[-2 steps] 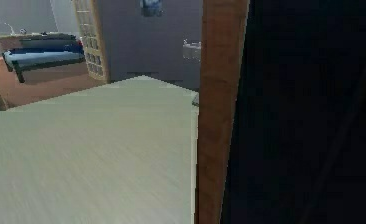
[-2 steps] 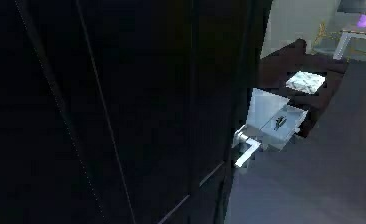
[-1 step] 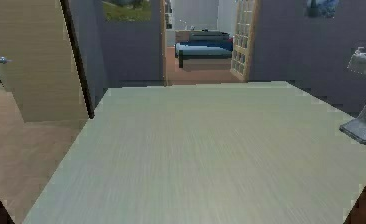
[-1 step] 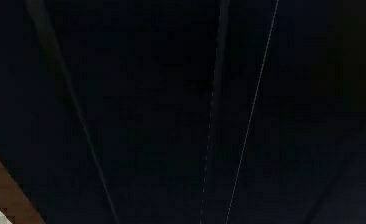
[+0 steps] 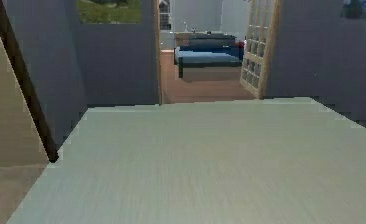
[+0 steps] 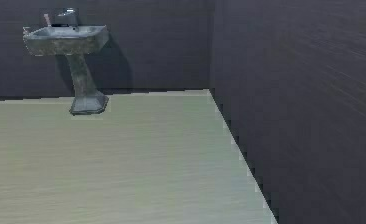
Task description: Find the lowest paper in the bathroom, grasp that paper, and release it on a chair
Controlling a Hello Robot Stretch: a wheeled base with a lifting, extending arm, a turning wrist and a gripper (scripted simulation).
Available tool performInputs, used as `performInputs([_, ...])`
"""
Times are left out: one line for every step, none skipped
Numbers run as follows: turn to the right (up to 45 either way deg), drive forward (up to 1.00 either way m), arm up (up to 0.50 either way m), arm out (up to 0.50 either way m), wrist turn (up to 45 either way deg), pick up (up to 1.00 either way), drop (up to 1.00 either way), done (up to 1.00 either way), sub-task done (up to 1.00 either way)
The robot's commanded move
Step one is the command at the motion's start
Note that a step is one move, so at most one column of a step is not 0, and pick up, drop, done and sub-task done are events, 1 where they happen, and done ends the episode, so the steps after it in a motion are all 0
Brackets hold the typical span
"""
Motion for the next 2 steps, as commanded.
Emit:
performInputs([0.0,1.00,0.00,0.00,0.0,0.00,0.00,0.00,0.00])
performInputs([0.0,1.00,0.00,0.00,0.0,0.00,0.00,0.00,0.00])
